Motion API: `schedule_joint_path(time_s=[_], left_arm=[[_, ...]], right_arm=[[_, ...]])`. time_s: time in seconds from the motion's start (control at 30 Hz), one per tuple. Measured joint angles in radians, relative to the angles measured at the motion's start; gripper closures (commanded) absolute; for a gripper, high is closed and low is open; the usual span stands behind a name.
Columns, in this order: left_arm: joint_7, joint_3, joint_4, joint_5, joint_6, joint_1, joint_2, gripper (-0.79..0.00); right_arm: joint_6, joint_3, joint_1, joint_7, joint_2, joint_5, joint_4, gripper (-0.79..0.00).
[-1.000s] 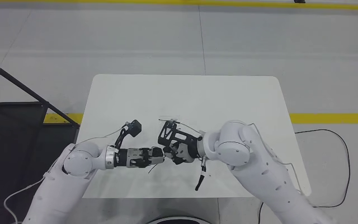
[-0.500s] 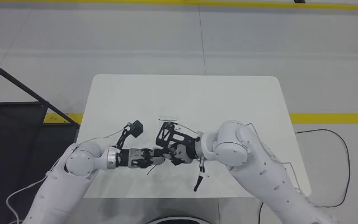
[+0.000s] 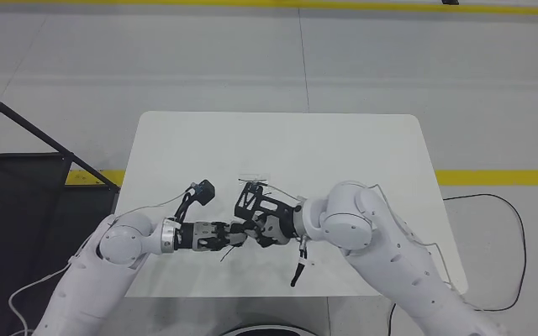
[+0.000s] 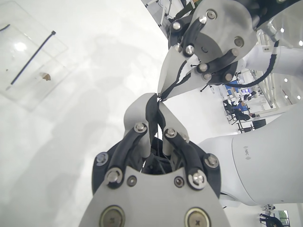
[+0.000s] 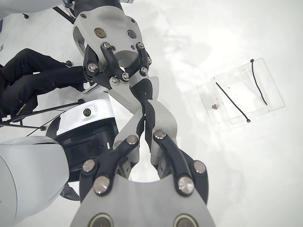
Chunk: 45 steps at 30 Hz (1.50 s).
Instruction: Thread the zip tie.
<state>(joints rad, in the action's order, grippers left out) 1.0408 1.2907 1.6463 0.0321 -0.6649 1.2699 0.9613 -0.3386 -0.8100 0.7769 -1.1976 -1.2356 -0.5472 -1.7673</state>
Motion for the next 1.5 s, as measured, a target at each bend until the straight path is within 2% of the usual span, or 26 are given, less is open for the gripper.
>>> schedule_joint_path(time_s=[0.13,0.17,0.2,0.3,0.37,0.4,0.67,1.0,1.13,1.23,1.37,1.5], left_arm=[[-0.024,0.008,0.004,-0.017,0.002,0.005,-0.003,0.0],[-0.032,0.012,0.006,-0.019,0.002,0.008,-0.004,0.0],[-0.041,0.017,0.007,-0.019,0.001,0.01,-0.005,0.0],[-0.073,0.035,0.013,-0.004,-0.007,0.023,-0.008,0.0],[-0.104,0.054,0.016,0.02,-0.017,0.035,-0.01,0.0],[-0.12,0.063,0.017,0.033,-0.023,0.042,-0.01,0.0],[-0.25,0.135,0.04,0.082,-0.096,0.112,-0.015,0.0],[-0.254,0.136,0.042,0.079,-0.094,0.113,-0.014,0.0],[-0.346,0.136,0.079,0.044,-0.08,0.129,-0.008,0.0],[-0.432,0.132,0.092,0.024,-0.138,0.146,-0.001,0.0],[-0.504,0.119,0.079,0.01,-0.263,0.158,0.007,0.0],[-0.533,0.118,0.068,-0.008,-0.302,0.159,0.01,0.0]], right_arm=[[0.001,-0.027,0.025,0.025,0.009,-0.007,-0.022,-0.394],[0.0,-0.039,0.036,0.037,0.012,-0.009,-0.031,-0.453],[-0.001,-0.049,0.047,0.048,0.015,-0.01,-0.039,-0.566],[-0.015,-0.086,0.085,0.085,0.026,-0.004,-0.064,-0.637],[-0.027,-0.114,0.112,0.111,0.033,0.011,-0.075,-0.754],[-0.031,-0.125,0.123,0.12,0.035,0.021,-0.078,-0.785],[-0.015,-0.179,0.157,0.15,0.045,0.116,-0.063,-0.785],[-0.01,-0.163,0.169,0.166,0.044,0.107,-0.069,-0.785],[0.007,-0.144,0.165,0.186,0.039,0.161,-0.051,-0.785],[0.026,-0.142,0.162,0.218,0.035,0.213,-0.034,-0.785],[0.029,-0.149,0.165,0.236,0.034,0.262,-0.031,-0.785],[0.028,-0.149,0.165,0.234,0.035,0.262,-0.031,-0.785]])
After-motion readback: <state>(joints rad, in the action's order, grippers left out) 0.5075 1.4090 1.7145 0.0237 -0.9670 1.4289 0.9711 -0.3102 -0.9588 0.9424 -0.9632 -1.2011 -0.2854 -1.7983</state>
